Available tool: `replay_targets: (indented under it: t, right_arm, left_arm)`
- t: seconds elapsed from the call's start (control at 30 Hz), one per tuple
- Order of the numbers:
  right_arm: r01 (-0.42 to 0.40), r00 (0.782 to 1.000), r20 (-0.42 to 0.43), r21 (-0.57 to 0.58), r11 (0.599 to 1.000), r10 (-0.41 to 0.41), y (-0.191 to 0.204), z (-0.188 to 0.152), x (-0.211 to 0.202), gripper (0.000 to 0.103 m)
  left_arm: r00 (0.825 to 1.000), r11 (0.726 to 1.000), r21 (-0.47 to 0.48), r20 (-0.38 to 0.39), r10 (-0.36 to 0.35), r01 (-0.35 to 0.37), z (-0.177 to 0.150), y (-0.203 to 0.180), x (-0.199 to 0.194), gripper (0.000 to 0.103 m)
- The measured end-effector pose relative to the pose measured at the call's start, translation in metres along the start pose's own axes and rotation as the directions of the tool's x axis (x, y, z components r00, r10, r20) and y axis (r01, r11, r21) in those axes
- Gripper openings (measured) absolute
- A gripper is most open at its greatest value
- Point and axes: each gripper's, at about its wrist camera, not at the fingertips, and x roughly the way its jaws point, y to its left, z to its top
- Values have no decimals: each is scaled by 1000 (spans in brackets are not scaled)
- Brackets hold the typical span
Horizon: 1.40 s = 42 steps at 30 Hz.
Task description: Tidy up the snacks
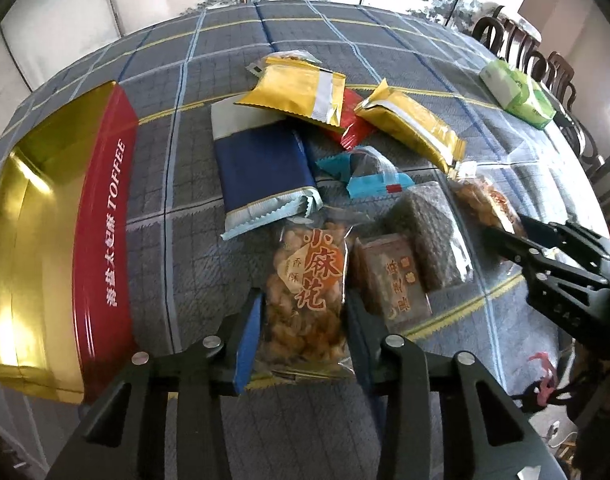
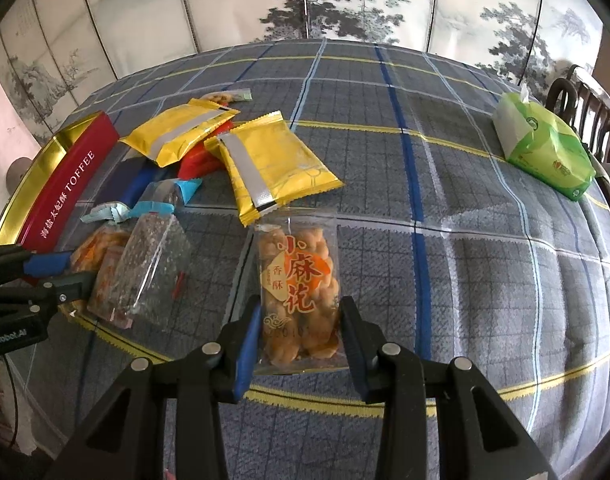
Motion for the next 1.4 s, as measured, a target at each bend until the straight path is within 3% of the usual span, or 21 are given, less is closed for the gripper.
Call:
replay_targets:
  t: [0.33, 0.6, 0.77, 0.9, 1.13, 1.4]
  right_arm:
    - [16, 1000, -5, 8, 1000, -16, 1, -6, -4, 38]
    - [31, 999, -11, 12, 999, -31, 3, -7, -4, 38]
    - [39, 999, -15, 18, 999, -39, 4, -5, -3, 38]
    - [49, 999, -20, 25, 999, -48, 5, -4, -3, 38]
    - [72, 997, -34, 37, 997, -71, 8, -1, -1, 38]
    - [95, 995, -47, 59, 994, -92, 11, 0, 0, 38]
  left_arm:
    - [1000, 1000, -12, 13, -28, 28, -15, 3, -26, 36]
    - [996, 1000, -16, 81, -25, 26, -14, 10, -63, 36]
    - [990, 997, -65, 131, 53, -45, -3, 41, -81, 36]
    - [984, 986, -124, 126, 124, -109, 2, 78, -83, 36]
    - [971, 953, -210, 60, 233, -216, -2, 146, -65, 36]
    - [963, 935, -240, -5, 268, -262, -13, 178, -45, 36]
